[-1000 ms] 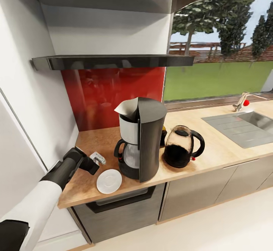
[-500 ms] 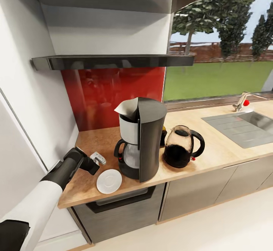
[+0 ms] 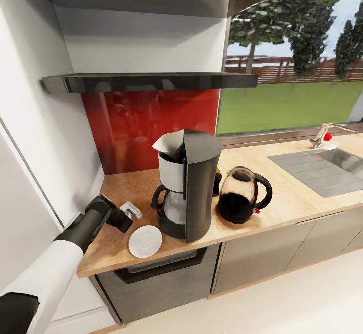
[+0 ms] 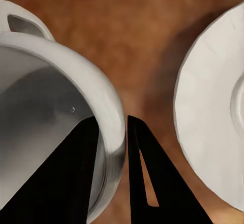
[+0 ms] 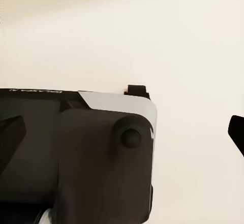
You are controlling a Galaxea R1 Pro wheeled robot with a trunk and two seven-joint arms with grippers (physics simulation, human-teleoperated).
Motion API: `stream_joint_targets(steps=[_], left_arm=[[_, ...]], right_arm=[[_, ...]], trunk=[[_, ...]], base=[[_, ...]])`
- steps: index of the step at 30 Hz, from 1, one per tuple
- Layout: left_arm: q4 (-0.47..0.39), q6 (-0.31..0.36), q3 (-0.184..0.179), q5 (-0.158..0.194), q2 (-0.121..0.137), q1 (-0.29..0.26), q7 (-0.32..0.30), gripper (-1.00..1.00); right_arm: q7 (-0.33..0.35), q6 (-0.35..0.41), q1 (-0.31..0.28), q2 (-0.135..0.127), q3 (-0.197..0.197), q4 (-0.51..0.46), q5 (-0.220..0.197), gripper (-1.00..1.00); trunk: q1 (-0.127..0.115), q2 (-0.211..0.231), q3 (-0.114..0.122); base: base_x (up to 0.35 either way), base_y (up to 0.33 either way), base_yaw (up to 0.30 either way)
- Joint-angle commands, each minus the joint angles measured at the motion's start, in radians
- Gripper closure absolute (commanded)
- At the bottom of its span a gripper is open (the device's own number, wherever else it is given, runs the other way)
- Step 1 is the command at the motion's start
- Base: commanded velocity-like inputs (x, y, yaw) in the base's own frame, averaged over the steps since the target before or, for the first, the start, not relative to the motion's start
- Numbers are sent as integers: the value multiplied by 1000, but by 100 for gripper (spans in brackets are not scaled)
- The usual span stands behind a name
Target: Set up a coffee station on the kitchen countertop: keep the coffee maker on the countertop, move the bottle of coffee from the kitchen shelf to the counter next to the coffee maker, place a paper coffee filter on top of the coffee maker, put the saucer next to the coffee maker with the coffee cup on the saucer, and place the electric kettle next to the coffee maker.
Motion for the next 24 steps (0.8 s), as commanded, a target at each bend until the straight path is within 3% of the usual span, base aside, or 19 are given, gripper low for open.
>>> stream_joint_targets(steps=[1, 7, 13, 24], left_arm=[[-2, 1, -3, -10, 1, -1, -7, 100], [-3, 3, -24, -9, 7, -7, -14, 100], [-5, 2, -52, -14, 10, -17, -66, 100], [-8, 4, -101, -52, 4, -37, -118, 100]], right_arm=[[3, 1, -1, 0, 8, -1, -10, -100], [3, 0, -1, 0, 7, -1, -11, -100], [4, -6, -1, -1, 7, -2, -11, -100], [5, -41, -1, -2, 6, -2, -12, -100]], trunk=[[1, -2, -2], [1, -2, -2], [1, -2, -2], [1, -2, -2]], base=[[0, 0, 0], [0, 0, 0], [0, 0, 0], [0, 0, 0]])
